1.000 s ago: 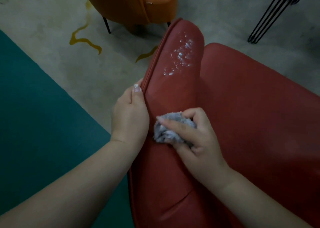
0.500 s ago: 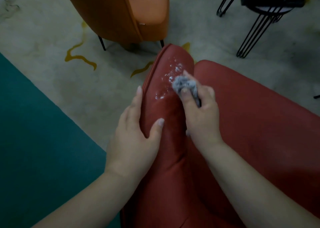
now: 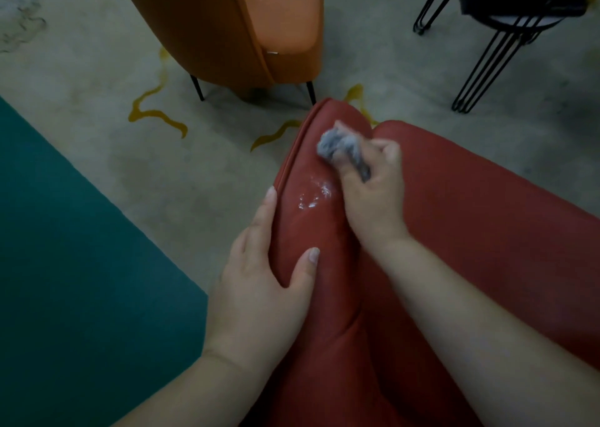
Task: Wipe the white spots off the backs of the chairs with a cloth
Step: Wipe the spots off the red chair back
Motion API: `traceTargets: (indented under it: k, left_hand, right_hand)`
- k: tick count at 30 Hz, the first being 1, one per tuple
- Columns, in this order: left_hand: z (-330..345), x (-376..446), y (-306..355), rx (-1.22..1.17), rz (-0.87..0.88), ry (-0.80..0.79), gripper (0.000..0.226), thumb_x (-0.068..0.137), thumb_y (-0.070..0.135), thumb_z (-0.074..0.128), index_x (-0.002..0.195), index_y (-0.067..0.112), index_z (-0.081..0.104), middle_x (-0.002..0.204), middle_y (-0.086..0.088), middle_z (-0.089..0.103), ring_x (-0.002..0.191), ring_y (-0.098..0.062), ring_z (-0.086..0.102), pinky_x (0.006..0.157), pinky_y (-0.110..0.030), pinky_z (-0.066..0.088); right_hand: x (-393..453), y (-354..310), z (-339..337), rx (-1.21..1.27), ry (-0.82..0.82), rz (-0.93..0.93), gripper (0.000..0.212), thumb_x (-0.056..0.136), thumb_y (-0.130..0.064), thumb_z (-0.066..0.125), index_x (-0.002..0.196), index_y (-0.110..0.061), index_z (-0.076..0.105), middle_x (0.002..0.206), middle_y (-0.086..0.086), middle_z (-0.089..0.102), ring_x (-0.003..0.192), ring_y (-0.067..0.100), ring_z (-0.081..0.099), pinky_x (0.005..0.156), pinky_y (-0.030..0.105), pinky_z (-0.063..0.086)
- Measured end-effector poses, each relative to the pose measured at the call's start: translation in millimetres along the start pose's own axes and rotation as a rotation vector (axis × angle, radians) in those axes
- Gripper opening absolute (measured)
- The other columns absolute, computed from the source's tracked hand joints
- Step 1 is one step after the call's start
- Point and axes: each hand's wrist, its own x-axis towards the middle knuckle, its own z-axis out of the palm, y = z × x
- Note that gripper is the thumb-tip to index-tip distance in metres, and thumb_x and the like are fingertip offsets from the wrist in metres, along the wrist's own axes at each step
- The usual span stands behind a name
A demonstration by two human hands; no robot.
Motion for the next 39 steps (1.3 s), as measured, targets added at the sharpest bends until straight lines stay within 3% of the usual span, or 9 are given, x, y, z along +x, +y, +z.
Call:
traceTargets:
  k: [4,8,10,16,22,28,30,33,39]
  left_hand:
    - [0.3,1.9,-0.6,-0.015,-0.031,0.007,0.077,0.074,0.066,0.051,0.137,0.067,0.007,0.128,0.035,0.034,0.110,0.015,0.033,0.087,-0.011,0.024]
    - [-1.5,2.1,-3.3,-0.060,-0.013,-0.003,0.059,0.088,0.056,0.041,0.140,0.061,0.016,0.128,0.037,0.033,0.111,0.025,0.029,0.089,0.005,0.020]
    - [-2.0,3.4,-3.8,-0.123,-0.019,0.006,0.053,0.090,0.044,0.036,0.141,0.057,0.024,0.132,0.035,0.036,0.113,0.031,0.029,0.090,0.008,0.019]
    - [0.9,3.3,-3.5,-0.178,-0.028,0.071,0.046,0.099,0.026,0.035,0.141,0.046,0.037,0.131,0.025,0.047,0.111,0.025,0.040,0.089,0.006,0.024]
    - [0.7,4.1,-4.6,-0.191,-0.046,0.081,0.046,0.097,0.025,0.037,0.140,0.040,0.041,0.134,0.018,0.049,0.116,0.014,0.040,0.088,0.007,0.024]
    - [1.6,3.2,-4.0,-0.197,-0.067,0.096,0.045,0.100,0.021,0.038,0.141,0.040,0.041,0.126,0.020,0.049,0.112,0.017,0.038,0.086,0.009,0.024]
    - [0.6,3.2,-4.8,-0.182,-0.061,0.100,0.045,0.099,0.021,0.039,0.141,0.040,0.041,0.124,0.021,0.049,0.110,0.016,0.039,0.085,0.009,0.024]
    - [0.2,3.8,-5.3,-0.193,-0.081,0.089,0.047,0.098,0.022,0.037,0.139,0.043,0.041,0.119,0.019,0.053,0.106,0.014,0.044,0.080,0.009,0.027]
    - [-0.2,2.4,-2.0,-0.249,-0.074,0.099,0.044,0.100,0.020,0.038,0.140,0.038,0.043,0.127,0.022,0.049,0.110,0.022,0.042,0.088,0.008,0.025]
  right_hand:
    - [45.5,-0.1,13.0,-0.011,0.052,0.196,0.035,0.095,-0.030,0.056,0.129,-0.025,0.059,0.107,0.005,0.043,0.105,0.017,0.049,0.103,0.024,0.037]
    - [-15.9,-7.2,1.1,0.029,-0.048,-0.115,0.031,0.091,-0.034,0.058,0.121,-0.035,0.062,0.100,0.001,0.042,0.090,0.016,0.051,0.085,0.028,0.044]
    - [-43.2,-6.2,-7.3,0.035,-0.137,-0.194,0.034,0.090,-0.035,0.057,0.124,-0.041,0.057,0.101,-0.003,0.042,0.093,0.017,0.050,0.089,0.029,0.044]
    - [14.3,-18.3,8.5,-0.028,-0.013,0.080,0.031,0.091,-0.025,0.062,0.121,-0.022,0.065,0.102,0.001,0.041,0.103,0.023,0.049,0.099,0.038,0.042]
    - [-57.4,-19.6,-15.4,-0.085,-0.267,-0.315,0.035,0.089,-0.038,0.058,0.123,-0.035,0.062,0.099,-0.005,0.044,0.091,0.018,0.049,0.086,0.030,0.042]
    - [0.6,-23.0,5.4,-0.061,-0.031,0.023,0.030,0.088,-0.024,0.065,0.118,-0.018,0.068,0.099,0.004,0.041,0.096,0.025,0.051,0.092,0.041,0.045]
    - [-18.8,-29.4,3.8,-0.087,-0.095,-0.120,0.030,0.087,-0.027,0.064,0.116,-0.024,0.069,0.098,0.003,0.043,0.092,0.027,0.051,0.084,0.047,0.046]
    - [-82.6,-24.4,-19.8,-0.058,-0.287,-0.349,0.035,0.089,-0.033,0.061,0.124,-0.038,0.060,0.102,-0.005,0.044,0.092,0.019,0.049,0.082,0.039,0.044]
    - [-65.8,-4.6,-19.1,-0.034,-0.111,-0.095,0.032,0.090,-0.026,0.063,0.122,-0.023,0.064,0.099,0.004,0.041,0.092,0.021,0.049,0.087,0.040,0.047]
